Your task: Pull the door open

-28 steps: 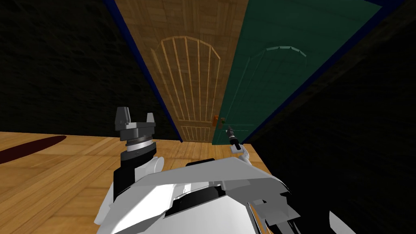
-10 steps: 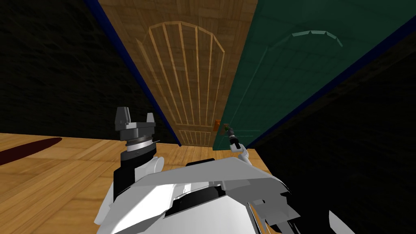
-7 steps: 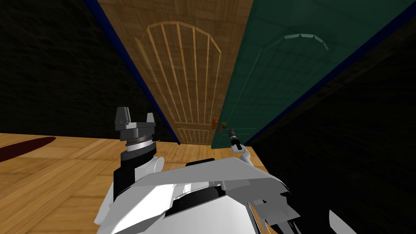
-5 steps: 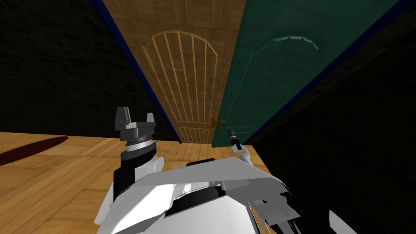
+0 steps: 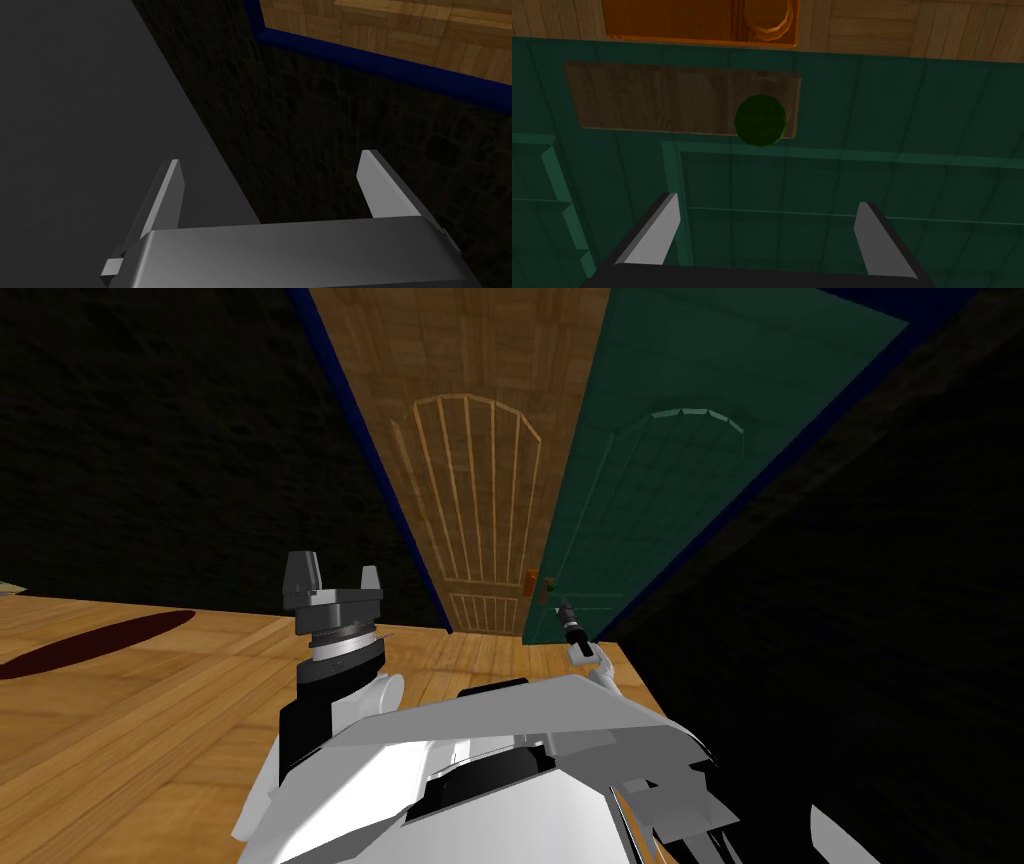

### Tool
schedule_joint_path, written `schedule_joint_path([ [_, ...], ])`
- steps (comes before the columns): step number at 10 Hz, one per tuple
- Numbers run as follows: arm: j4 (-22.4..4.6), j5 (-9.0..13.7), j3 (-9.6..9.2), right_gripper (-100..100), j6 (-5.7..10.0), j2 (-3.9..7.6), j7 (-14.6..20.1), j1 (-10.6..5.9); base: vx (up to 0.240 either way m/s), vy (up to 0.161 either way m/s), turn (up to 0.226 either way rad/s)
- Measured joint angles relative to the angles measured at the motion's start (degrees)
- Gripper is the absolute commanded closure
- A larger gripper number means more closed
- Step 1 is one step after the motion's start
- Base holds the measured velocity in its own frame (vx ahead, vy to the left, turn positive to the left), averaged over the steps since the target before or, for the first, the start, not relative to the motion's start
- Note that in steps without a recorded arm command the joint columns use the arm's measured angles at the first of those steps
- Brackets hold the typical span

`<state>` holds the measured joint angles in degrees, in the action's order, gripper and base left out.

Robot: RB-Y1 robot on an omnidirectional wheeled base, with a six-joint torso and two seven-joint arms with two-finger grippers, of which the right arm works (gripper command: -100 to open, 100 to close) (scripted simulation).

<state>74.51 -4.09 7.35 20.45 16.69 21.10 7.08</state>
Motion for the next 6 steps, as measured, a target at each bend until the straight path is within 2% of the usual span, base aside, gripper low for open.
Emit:
schedule_joint_path([
  [1, -1.45, 0.19, 0.92, -100, 0.29, 0.24, -0.25, 0.01, 0.105, -0.149, -0.110],
  [3, -2.11, 0.39, 2.14, -100, -0.16, 0.35, -0.82, 0.21, 0.186, -0.085, 0.036],
  [5, -2.35, 0.40, 2.30, -100, -0.14, 0.03, -1.23, -0.31, 0.203, 0.023, 0.080],
  [6, -2.58, 0.37, 2.15, -100, -0.03, -0.17, -1.36, -0.87, 0.252, 0.110, 0.178],
])
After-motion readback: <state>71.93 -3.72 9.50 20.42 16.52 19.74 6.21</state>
